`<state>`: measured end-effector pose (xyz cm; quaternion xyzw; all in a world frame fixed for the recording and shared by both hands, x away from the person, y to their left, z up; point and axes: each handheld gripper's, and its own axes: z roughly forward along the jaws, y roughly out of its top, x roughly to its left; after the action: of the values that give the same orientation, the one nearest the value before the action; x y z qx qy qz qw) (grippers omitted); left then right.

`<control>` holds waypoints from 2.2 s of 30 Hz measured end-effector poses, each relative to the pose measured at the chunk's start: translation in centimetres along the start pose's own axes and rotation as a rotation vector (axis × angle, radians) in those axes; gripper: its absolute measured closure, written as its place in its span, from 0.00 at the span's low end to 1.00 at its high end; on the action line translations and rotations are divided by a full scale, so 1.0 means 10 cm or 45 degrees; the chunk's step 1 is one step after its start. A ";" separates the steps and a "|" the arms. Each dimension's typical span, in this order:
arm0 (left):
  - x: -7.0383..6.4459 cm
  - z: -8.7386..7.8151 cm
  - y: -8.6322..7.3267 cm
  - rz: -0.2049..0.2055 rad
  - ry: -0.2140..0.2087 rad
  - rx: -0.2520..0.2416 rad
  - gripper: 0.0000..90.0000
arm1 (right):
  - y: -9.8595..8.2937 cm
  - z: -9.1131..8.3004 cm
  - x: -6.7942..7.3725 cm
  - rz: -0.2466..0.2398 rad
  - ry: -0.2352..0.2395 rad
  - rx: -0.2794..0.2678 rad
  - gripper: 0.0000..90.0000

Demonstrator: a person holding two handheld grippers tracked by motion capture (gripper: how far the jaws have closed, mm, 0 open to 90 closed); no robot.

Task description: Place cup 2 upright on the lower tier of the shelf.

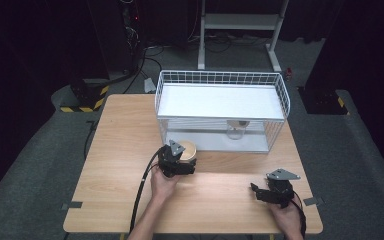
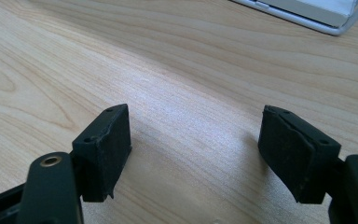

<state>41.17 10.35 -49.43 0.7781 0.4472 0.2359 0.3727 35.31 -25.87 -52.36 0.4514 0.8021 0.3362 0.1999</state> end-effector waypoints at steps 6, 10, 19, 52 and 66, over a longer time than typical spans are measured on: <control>-0.02 0.00 0.01 0.009 0.009 -0.008 0.10 | 0.00 0.00 0.00 -0.002 0.000 0.000 0.28; -0.03 -0.01 0.02 0.014 0.014 0.003 0.10 | 0.00 0.00 0.00 -0.002 0.000 0.000 0.28; -0.09 -0.05 0.09 0.013 0.007 -0.031 0.10 | 0.00 0.00 0.00 0.000 0.001 0.000 0.28; -0.05 0.23 0.52 -0.026 0.026 -0.026 0.10 | 0.00 0.00 0.00 -0.001 0.002 0.001 0.28; -0.02 0.34 0.52 -0.033 0.036 -0.024 0.11 | 0.00 0.00 0.00 -0.001 0.001 0.001 0.28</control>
<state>46.13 7.24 -47.44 0.7655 0.4601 0.2461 0.3766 35.30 -25.86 -52.36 0.4511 0.8024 0.3359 0.1995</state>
